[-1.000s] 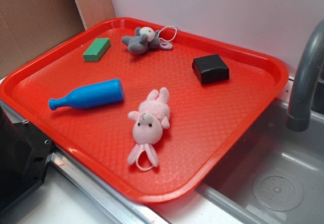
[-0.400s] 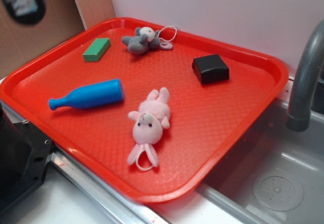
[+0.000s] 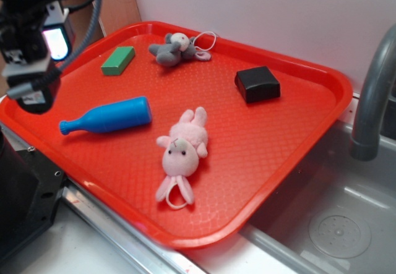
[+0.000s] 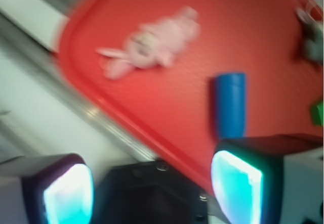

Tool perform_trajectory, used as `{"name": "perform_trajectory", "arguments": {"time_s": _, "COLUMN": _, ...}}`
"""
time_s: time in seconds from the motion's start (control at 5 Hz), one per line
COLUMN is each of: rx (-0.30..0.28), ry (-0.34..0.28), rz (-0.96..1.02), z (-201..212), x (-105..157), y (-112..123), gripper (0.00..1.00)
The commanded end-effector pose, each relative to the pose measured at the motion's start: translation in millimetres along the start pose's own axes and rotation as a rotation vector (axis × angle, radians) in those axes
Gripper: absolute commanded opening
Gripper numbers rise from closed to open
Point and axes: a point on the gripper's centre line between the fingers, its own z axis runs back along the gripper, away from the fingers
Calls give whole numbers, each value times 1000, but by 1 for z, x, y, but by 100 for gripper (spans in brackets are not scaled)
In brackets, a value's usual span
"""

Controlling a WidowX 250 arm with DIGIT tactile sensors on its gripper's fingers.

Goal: Grab the blue bottle.

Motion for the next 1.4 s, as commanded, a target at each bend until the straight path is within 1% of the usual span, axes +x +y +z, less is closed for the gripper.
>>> {"name": "perform_trajectory", "arguments": {"time_s": 0.0, "rx": -23, "ry": -12, "rz": 120, "z": -23, "x": -12, "y": 48, "gripper": 100}}
{"name": "perform_trajectory", "arguments": {"time_s": 0.2, "rx": -15, "ry": -10, "rz": 136, "z": -28, "x": -5, "y": 62, "gripper": 100}}
{"name": "perform_trajectory", "arguments": {"time_s": 0.4, "rx": -26, "ry": 34, "rz": 125, "z": -51, "x": 4, "y": 72, "gripper": 100}}
{"name": "perform_trajectory", "arguments": {"time_s": 0.6, "rx": -49, "ry": 87, "rz": 101, "z": -80, "x": 8, "y": 75, "gripper": 100}}
{"name": "perform_trajectory", "arguments": {"time_s": 0.8, "rx": -44, "ry": 134, "rz": 101, "z": -101, "x": 7, "y": 80, "gripper": 100}}
{"name": "perform_trajectory", "arguments": {"time_s": 1.0, "rx": -56, "ry": 164, "rz": 123, "z": -114, "x": 1, "y": 82, "gripper": 100}}
{"name": "perform_trajectory", "arguments": {"time_s": 1.2, "rx": -60, "ry": 165, "rz": 138, "z": -122, "x": -1, "y": 80, "gripper": 0}}
